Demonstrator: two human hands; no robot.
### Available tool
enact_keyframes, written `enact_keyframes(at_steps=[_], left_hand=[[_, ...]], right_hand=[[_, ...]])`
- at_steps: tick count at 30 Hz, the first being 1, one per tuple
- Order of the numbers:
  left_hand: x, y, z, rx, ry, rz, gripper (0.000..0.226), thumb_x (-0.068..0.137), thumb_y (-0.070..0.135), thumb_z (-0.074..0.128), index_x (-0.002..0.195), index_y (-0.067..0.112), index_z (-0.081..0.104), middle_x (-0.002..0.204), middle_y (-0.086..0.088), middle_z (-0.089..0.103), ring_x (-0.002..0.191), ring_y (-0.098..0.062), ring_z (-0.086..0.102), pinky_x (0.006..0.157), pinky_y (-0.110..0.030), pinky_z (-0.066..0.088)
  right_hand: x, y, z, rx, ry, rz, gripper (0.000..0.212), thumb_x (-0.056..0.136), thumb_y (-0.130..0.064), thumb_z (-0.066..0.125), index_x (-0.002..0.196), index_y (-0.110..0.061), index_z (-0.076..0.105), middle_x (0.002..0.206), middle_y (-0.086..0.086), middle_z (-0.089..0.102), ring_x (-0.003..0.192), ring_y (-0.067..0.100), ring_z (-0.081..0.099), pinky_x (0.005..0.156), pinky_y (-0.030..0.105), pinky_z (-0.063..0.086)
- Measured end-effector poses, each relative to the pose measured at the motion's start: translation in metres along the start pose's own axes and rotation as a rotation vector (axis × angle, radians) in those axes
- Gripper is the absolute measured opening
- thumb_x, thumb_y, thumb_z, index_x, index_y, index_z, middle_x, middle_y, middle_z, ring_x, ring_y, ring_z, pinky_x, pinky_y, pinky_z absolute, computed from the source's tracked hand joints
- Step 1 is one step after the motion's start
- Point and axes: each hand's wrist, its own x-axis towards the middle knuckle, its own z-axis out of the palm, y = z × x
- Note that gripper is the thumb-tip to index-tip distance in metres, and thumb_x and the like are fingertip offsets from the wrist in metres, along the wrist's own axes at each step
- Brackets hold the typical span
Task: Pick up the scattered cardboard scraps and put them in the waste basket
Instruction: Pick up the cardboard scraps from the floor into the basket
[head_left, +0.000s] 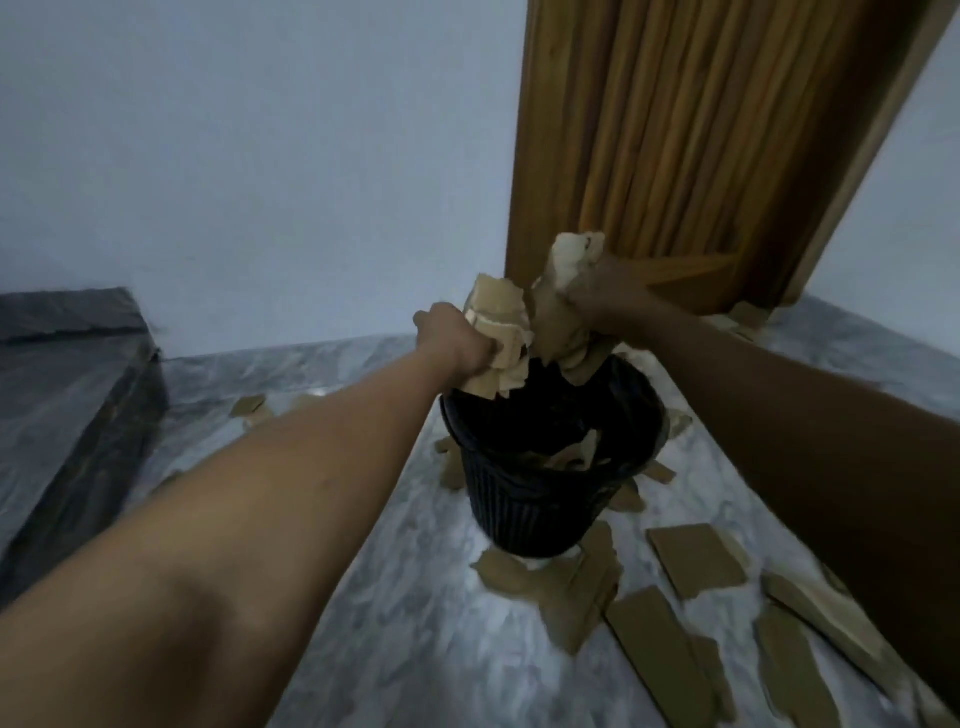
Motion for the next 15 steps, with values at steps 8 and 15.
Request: enact_keyframes(at_steps=[8, 15], left_hand=[[-0.018, 0.013, 0.051, -0.201, -0.114, -0.048, 0.068, 0.075, 0.046, 0.076, 0.133, 0.020, 0.050, 0.138, -0.012, 0.053, 0.118, -0.031, 0.057, 0.103, -0.039, 0.049], [-0.021, -0.022, 0.048, 0.250, 0.019, -0.143, 0.076, 0.085, 0.049, 0.068, 0.143, 0.008, 0.041, 0.140, -0.020, 0.049, 0.125, -0.041, 0.050, 0.097, -0.042, 0.048]], right_hand=[[-0.013, 0.059, 0.001, 0.425, -0.237, 0.283, 0.034, 0.098, -0.044, 0.055, 0.114, -0.014, 0.049, 0.099, 0.015, 0.056, 0.086, 0.034, 0.062, 0.056, 0.036, 0.055], [-0.031, 0.136, 0.009, -0.026, -0.169, 0.339, 0.026, 0.085, -0.018, 0.075, 0.081, 0.000, 0.056, 0.091, 0.021, 0.060, 0.067, 0.029, 0.059, 0.059, 0.036, 0.052]])
